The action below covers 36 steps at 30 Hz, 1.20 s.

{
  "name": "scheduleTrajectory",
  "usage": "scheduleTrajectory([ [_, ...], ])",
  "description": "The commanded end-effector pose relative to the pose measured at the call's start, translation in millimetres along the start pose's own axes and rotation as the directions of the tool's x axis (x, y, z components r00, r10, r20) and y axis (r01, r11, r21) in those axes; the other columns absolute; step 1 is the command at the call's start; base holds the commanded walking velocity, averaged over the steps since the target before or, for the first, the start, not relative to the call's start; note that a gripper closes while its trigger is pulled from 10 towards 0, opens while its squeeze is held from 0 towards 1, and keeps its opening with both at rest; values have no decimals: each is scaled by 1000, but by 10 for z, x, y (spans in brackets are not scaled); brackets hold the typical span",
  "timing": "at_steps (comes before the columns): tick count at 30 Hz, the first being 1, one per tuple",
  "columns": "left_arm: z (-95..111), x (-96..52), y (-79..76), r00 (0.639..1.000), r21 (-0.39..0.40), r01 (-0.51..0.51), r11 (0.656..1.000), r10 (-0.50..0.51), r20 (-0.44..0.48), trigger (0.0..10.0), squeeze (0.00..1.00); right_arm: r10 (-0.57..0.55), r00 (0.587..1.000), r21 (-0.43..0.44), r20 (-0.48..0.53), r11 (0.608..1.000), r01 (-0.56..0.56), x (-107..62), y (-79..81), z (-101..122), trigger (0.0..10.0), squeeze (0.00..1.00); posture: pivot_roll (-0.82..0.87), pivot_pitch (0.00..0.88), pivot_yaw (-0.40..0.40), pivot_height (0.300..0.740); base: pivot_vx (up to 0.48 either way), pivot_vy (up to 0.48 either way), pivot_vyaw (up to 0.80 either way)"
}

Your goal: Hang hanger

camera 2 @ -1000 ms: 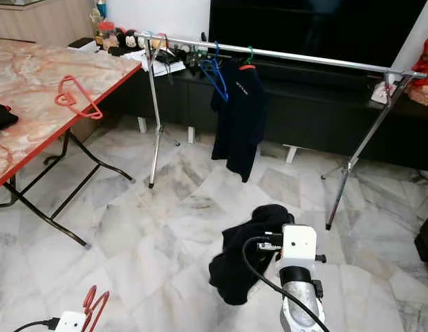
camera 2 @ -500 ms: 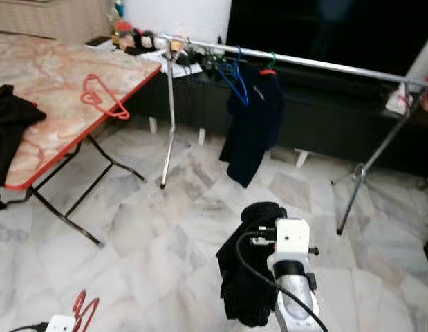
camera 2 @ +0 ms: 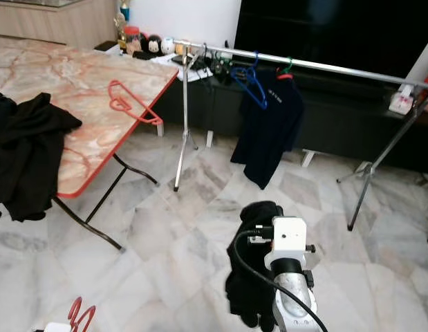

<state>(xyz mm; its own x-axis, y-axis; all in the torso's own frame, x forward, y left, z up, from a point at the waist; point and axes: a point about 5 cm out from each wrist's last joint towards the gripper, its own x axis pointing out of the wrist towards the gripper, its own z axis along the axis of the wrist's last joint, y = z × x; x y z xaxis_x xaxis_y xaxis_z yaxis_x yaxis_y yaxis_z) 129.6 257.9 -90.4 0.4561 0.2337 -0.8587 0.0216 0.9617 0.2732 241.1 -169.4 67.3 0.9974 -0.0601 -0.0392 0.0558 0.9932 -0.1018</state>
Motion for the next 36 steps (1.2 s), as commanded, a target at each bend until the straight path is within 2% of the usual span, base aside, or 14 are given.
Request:
scheduleTrajectory([
  [1,15,3,-30,1000,9,15,1000,-15,4,10000,0,-23,999,2,25,1000,23,6,-64,50,10000,0,-7,0,-71,740,0,480,0],
  [36,0,1,-53,1000,4,21,1000,-21,1,10000,0,-20,999,-15,31,1000,21,76,-65,94,10000,0,-11,0,-70,740,0,480,0],
])
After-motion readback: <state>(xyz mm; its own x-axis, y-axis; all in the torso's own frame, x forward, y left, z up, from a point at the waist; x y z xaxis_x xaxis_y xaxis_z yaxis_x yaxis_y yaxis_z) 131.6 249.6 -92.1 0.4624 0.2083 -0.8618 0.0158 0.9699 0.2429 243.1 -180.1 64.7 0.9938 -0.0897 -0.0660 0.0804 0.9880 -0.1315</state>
